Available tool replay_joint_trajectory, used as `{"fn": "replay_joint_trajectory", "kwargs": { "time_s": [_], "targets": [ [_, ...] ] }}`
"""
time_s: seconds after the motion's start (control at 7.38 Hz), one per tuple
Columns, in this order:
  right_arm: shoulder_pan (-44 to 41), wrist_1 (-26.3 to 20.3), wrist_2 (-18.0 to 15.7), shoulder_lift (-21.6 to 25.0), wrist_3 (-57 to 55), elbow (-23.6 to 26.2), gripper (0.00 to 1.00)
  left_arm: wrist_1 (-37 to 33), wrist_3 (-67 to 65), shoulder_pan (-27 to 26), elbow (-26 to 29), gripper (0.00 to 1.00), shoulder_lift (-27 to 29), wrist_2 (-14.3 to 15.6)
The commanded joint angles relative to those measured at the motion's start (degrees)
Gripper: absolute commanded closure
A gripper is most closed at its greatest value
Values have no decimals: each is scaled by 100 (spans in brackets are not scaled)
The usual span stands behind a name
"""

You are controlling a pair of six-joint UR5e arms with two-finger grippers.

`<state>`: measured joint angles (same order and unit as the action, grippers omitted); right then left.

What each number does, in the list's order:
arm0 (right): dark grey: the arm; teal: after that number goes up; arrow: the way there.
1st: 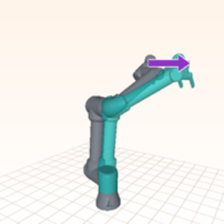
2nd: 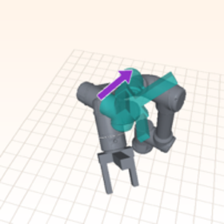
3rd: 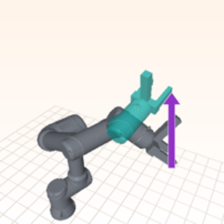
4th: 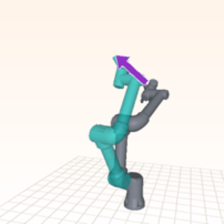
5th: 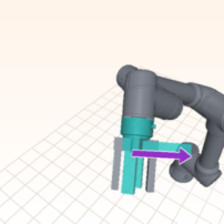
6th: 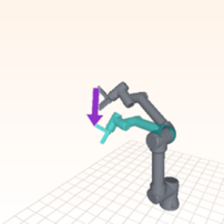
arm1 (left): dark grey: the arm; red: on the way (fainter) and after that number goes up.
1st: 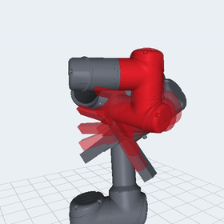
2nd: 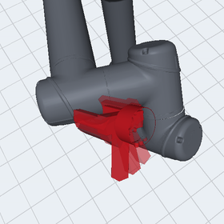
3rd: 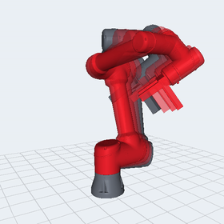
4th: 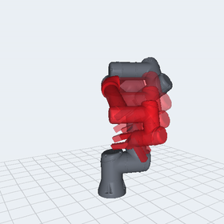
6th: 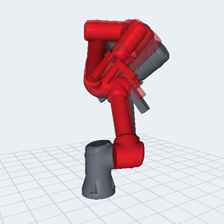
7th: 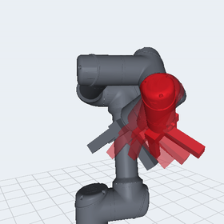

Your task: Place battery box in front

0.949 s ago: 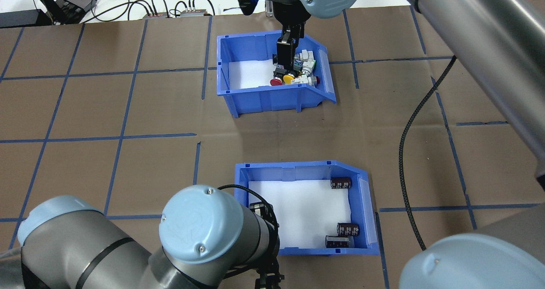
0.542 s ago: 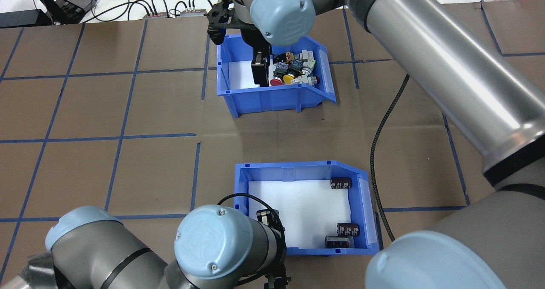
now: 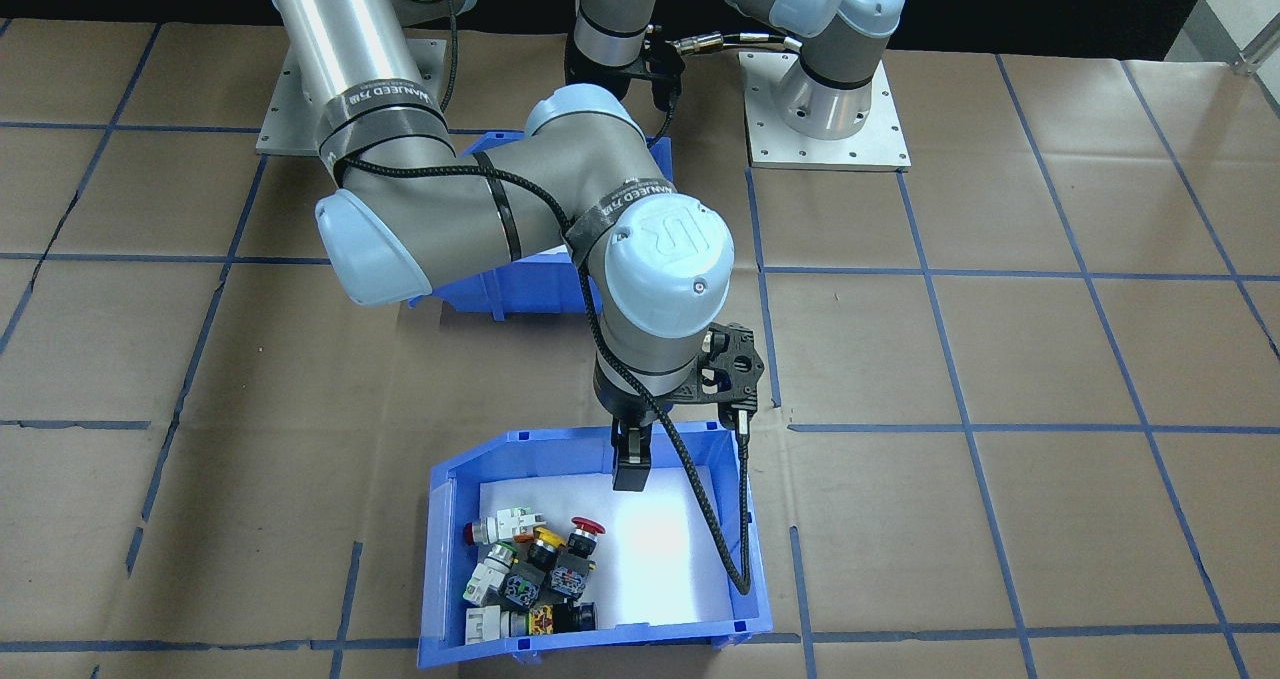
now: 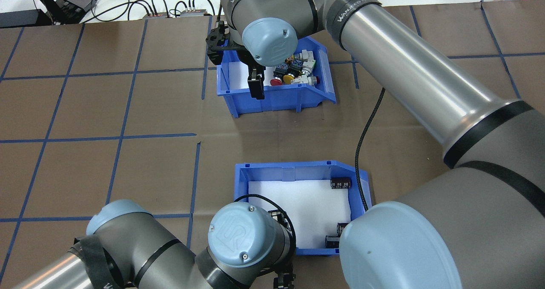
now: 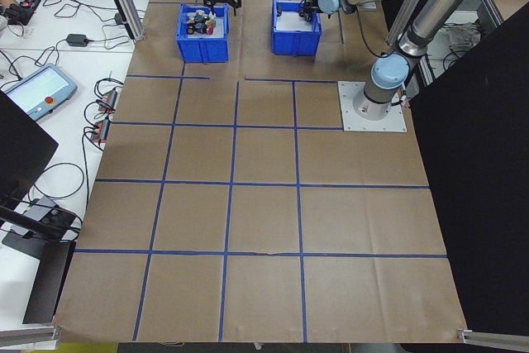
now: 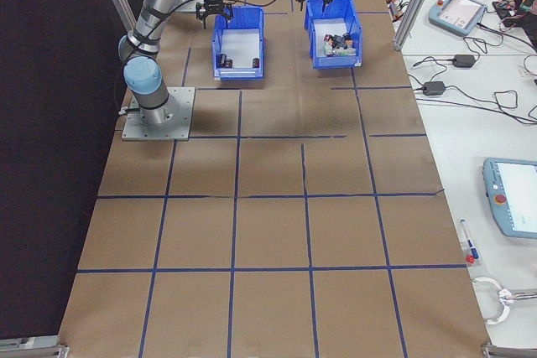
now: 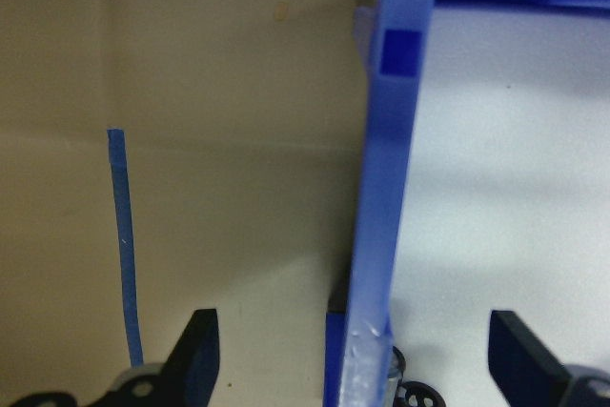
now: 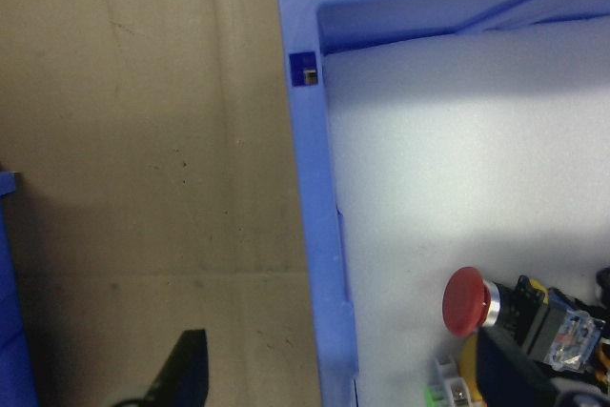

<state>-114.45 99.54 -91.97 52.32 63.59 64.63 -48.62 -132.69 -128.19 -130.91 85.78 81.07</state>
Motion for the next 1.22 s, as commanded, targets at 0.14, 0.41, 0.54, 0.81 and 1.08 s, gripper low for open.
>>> {"fn": "replay_joint_trajectory", "kwargs": {
  "time_s": [0.14,0.41,0.54,0.81,1.08],
  "targets": [
    [54,519,-14,-108,311,416,0,559,-196,-22,-13,42,220,277],
    [37,1093,-14,-91,295,621,3,783,-169,-31,-13,93,220,251],
    [36,1093,-23,-99,277,621,25,783,-152,-31,-4,100,203,243],
    [28,1093,-23,-38,295,595,75,783,-108,-31,4,100,177,277],
    [97,1093,-31,14,312,507,98,783,-82,-31,13,100,133,295]
  ]
}}
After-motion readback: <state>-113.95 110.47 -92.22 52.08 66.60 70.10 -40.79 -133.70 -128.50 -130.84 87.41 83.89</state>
